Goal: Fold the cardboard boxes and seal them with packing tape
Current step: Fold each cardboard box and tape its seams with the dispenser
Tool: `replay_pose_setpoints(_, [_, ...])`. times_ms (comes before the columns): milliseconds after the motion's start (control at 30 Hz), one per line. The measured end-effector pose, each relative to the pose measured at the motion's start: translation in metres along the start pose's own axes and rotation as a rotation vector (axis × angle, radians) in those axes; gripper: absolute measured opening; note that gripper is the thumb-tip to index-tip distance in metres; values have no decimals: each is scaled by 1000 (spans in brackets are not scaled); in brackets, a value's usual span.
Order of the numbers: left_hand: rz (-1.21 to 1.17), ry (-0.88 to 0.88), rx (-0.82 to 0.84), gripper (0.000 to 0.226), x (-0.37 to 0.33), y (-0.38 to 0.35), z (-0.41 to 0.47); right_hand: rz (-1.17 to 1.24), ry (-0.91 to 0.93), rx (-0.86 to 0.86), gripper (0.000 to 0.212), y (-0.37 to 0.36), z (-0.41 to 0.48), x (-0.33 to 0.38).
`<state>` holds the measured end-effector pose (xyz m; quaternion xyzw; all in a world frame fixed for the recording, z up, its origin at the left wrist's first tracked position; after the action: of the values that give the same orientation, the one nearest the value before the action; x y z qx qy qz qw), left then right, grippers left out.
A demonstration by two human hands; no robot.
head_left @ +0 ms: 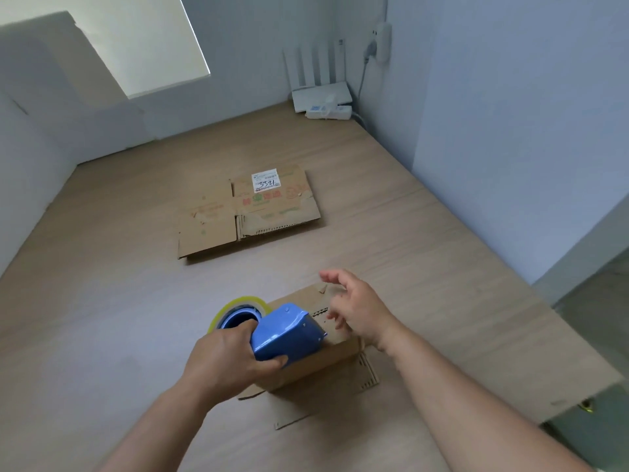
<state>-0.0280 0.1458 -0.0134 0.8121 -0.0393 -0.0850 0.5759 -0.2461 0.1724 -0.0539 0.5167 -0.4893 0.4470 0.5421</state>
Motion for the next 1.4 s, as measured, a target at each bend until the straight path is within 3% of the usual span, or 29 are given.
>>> replay_pose_setpoints(133, [-2, -29, -19, 46, 3, -1, 0, 95, -134, 127, 62, -12, 6, 1])
replay_pose_setpoints(267, [4, -53, -3, 46, 5, 1, 1, 74, -56, 82, 22, -8, 5, 6])
replay_pose_setpoints(333, [-2, -59, 16, 45, 6, 2, 2, 84, -30, 42, 12, -6, 2, 9])
replay_pose_setpoints(533, [-30, -41, 66, 54, 7, 10, 11, 77, 3, -137, 14, -3, -5, 11])
replay_pose_setpoints(733, [105, -21, 143, 69, -13, 27, 29, -417, 26, -315, 19, -10, -7, 9])
replay_pose_setpoints(833, [103, -5, 218, 69, -22, 31, 34, -502, -63, -308, 20, -10, -8, 10])
replay_pose_setpoints(1000, [-76, 178, 365, 65, -8, 50, 35, -435, -210, -363, 14, -3, -10, 11])
replay_pose_setpoints(1167, [-27, 351, 467, 65, 17, 52, 30, -315, -304, -355, 20, 2, -8, 8])
replay_pose_setpoints(1400, [-27, 380, 536, 60, -13, 47, 39, -328, -281, -358, 18, 20, -19, -5])
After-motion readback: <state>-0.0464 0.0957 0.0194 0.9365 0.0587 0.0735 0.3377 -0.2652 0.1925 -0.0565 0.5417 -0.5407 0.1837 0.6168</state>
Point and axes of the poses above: each hand's wrist, its own z-axis towards the middle knuckle, its own y-axis out of the back of the hand, x = y × z, the point moved 2 cm from there along z, towards the middle knuckle, and after that the axes turned 13 degrees about y, right-handed, at the moved point
